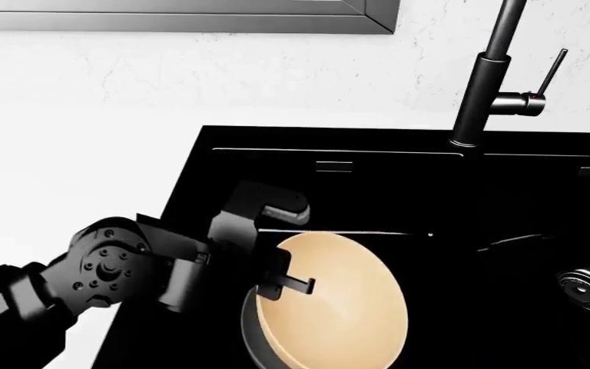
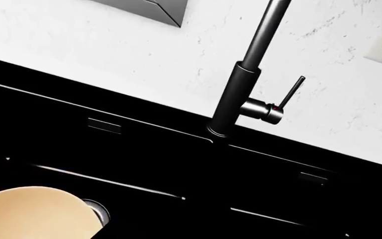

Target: Stack the bowls in the sink.

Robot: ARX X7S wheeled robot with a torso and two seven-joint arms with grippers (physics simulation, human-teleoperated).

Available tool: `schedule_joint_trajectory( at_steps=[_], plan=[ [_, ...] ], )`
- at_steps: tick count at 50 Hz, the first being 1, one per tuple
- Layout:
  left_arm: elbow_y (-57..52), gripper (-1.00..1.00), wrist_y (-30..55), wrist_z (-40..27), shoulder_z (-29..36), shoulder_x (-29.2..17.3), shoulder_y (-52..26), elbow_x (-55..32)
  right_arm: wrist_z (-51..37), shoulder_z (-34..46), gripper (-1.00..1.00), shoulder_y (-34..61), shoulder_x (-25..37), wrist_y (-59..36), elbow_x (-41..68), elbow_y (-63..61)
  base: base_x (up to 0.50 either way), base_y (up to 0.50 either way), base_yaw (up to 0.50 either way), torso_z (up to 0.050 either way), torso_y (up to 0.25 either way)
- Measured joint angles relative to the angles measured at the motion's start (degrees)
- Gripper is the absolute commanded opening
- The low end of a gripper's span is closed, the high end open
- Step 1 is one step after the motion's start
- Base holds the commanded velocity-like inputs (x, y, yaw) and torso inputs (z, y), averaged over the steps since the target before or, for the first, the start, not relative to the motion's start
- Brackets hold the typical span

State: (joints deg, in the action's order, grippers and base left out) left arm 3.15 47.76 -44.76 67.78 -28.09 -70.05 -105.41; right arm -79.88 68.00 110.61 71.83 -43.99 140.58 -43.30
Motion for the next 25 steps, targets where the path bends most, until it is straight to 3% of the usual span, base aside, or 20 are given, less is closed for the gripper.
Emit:
schedule_joint_trajectory(
  at_steps=[25],
  plan=[
    [1.75,-1.0,-0.54,1.78,1.25,1.53,1.01,2.69,0.46,-0.01,1.0,-0.96,0.54,0.24,-0.69,-0.47,0.0,0.0,0.0,0.0,0.0]
  ],
)
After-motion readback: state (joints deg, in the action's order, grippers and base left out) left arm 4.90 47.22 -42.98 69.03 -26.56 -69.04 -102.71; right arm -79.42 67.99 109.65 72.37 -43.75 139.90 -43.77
